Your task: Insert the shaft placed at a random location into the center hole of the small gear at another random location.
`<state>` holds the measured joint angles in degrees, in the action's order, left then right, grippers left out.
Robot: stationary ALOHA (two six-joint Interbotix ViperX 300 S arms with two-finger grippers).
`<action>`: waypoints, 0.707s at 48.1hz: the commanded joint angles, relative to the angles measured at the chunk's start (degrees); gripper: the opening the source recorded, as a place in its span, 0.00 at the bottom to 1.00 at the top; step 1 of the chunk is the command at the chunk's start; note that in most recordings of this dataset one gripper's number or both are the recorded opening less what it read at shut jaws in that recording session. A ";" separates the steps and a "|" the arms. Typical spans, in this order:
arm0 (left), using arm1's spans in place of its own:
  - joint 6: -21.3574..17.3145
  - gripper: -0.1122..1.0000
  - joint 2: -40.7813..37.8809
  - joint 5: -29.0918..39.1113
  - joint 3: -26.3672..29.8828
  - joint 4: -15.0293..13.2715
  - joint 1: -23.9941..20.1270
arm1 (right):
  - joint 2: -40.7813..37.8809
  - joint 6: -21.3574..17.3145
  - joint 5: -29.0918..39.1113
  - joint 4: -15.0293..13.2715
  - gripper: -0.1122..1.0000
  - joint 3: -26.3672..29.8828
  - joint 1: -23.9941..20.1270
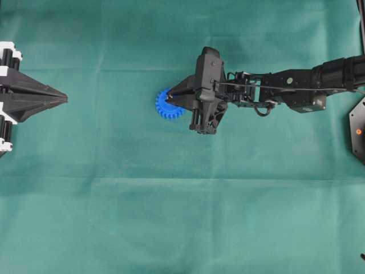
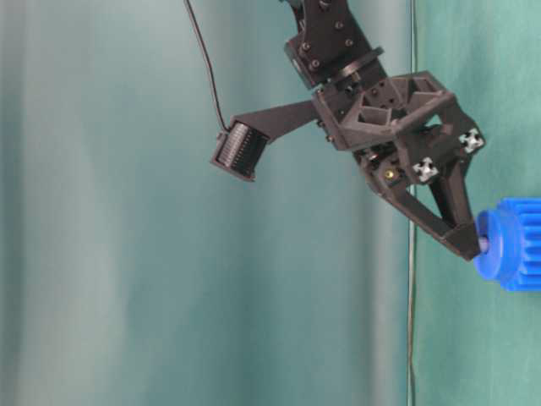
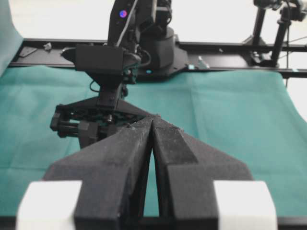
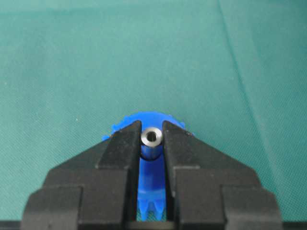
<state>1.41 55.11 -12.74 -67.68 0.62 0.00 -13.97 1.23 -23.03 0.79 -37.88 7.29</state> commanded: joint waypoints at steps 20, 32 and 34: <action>0.00 0.10 -0.44 -0.26 1.41 0.09 -0.09 | 0.26 0.44 -0.70 -0.09 0.22 1.14 0.00; 0.09 0.10 -0.44 -0.26 1.41 0.09 -0.09 | 0.26 0.53 -0.70 -0.09 0.23 1.05 -0.26; 0.09 0.10 -0.44 -0.26 1.41 0.09 -0.09 | 0.26 0.53 -0.70 -0.09 0.23 1.14 -0.18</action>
<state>1.41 55.11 -12.74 -67.59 0.70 0.00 -14.59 1.32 -23.03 0.79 -37.79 7.29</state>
